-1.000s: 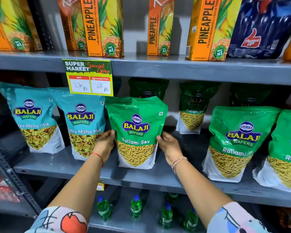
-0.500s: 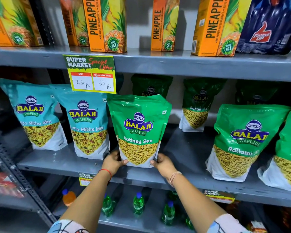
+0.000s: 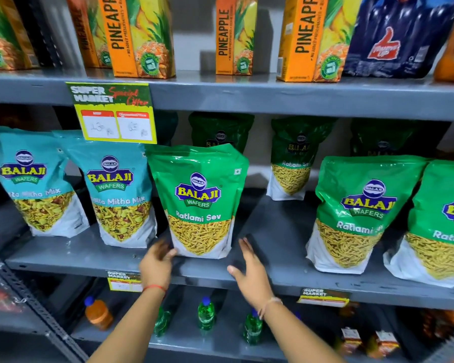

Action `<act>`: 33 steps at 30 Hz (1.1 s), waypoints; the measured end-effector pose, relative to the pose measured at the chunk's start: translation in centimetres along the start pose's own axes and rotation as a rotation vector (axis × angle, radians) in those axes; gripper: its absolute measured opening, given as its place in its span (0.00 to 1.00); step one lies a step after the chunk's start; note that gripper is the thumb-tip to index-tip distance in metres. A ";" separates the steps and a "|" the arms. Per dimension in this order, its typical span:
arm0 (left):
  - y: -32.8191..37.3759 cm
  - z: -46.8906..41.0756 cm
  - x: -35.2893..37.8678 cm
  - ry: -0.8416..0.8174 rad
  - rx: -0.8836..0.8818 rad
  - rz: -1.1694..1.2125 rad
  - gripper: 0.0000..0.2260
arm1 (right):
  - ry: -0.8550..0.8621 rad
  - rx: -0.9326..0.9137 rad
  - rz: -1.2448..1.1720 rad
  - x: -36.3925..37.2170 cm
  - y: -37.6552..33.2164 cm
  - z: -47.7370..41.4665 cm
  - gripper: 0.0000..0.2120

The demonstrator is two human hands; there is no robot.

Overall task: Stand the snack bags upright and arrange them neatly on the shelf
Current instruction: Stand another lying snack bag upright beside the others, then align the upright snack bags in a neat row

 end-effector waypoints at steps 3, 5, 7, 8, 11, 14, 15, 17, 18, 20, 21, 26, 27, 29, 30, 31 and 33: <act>0.5 4.5 -0.6 0.309 0.089 -0.117 0.04 | -0.043 -0.132 -0.005 -1.4 0.9 3.9 0.28; 2.2 6.3 2.7 0.242 0.202 -0.107 0.04 | -0.096 -0.187 -0.038 -3.3 2.0 5.9 0.26; 4.3 7.1 6.9 0.115 0.295 -0.098 0.10 | -0.043 -0.158 -0.116 -6.8 3.7 7.8 0.23; 5.2 7.1 9.0 0.055 0.319 -0.089 0.10 | 0.040 -0.113 -0.169 -9.0 4.9 8.8 0.21; 6.7 6.8 15.7 -0.126 0.267 0.034 0.05 | 0.430 0.015 -0.236 -16.6 9.6 13.2 0.16; 6.9 6.2 23.0 -0.407 0.133 0.109 0.21 | 0.623 0.067 -0.326 -22.3 12.8 15.8 0.13; 7.0 6.3 25.1 -0.506 0.113 0.094 0.28 | 0.577 0.072 -0.378 -23.2 13.5 15.4 0.14; 7.3 6.4 28.8 -0.672 0.118 0.045 0.37 | 0.374 0.070 -0.440 -24.1 14.2 13.2 0.25; 7.3 6.4 30.2 -0.725 0.116 0.025 0.40 | 0.284 0.055 -0.421 -24.4 13.9 12.2 0.31; 7.1 6.3 32.1 -0.770 0.066 -0.010 0.46 | 0.154 0.035 -0.306 -24.9 13.4 10.1 0.38; 6.8 6.2 32.6 -0.773 0.024 -0.025 0.47 | 0.107 0.039 -0.249 -25.0 13.3 9.3 0.40; 5.6 5.3 33.0 -0.736 -0.062 0.004 0.28 | -0.029 0.103 -0.266 -24.6 13.9 6.5 0.39; 5.4 5.0 32.8 -0.732 -0.056 0.030 0.26 | -0.019 0.108 -0.300 -24.3 13.9 6.3 0.37; 5.3 4.5 32.1 -0.721 -0.051 0.057 0.28 | 0.020 0.099 -0.352 -23.4 13.6 6.0 0.33; 5.2 4.2 31.5 -0.714 -0.045 0.068 0.27 | 0.028 0.082 -0.361 -22.9 13.2 5.8 0.30; 5.1 3.9 30.8 -0.710 -0.042 0.078 0.25 | 0.024 0.058 -0.365 -22.3 12.6 5.5 0.28; 4.9 3.3 29.3 -0.714 -0.044 0.099 0.23 | 0.004 0.024 -0.382 -20.9 11.4 4.7 0.27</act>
Point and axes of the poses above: each hand's wrist, its own z-axis away from the middle knuckle, its own x-axis out of the palm, y = z × x, the point moved 9 cm from there along -z, towards the middle knuckle, and after that the axes turned 13 degrees about -y, right-handed, at the moved point
